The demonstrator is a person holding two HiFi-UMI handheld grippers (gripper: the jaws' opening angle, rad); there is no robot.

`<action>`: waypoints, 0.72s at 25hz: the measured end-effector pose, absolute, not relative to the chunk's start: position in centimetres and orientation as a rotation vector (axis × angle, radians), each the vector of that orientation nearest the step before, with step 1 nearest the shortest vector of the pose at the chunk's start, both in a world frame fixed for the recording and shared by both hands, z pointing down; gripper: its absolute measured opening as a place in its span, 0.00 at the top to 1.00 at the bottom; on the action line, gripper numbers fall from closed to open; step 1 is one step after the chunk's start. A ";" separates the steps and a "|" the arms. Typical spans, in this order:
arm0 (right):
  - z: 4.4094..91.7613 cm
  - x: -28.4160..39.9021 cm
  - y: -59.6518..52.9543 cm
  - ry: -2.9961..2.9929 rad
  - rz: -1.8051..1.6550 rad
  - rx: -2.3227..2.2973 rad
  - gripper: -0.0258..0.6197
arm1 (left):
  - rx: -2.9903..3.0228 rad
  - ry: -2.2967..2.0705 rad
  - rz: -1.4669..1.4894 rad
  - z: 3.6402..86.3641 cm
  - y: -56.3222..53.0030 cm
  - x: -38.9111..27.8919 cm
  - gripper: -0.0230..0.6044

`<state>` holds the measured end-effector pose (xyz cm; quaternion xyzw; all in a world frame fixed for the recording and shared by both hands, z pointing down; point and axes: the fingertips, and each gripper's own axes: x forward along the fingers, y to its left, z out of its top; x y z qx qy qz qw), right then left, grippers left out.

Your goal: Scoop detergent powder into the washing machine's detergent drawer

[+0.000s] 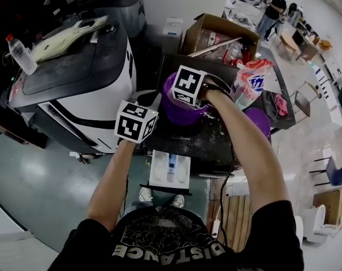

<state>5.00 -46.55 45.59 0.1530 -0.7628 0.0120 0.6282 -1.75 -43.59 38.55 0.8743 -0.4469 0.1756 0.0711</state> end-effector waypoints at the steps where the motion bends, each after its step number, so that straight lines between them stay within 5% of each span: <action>1: 45.6 5.0 -46.4 -1.744 0.042 0.346 0.90 | 2.629 -1.345 0.526 38.5 -43.6 -1.8 0.96; 18: 45.7 4.8 -45.0 -1.688 0.209 0.309 0.90 | 2.641 -1.340 0.523 38.2 -42.8 -2.2 0.96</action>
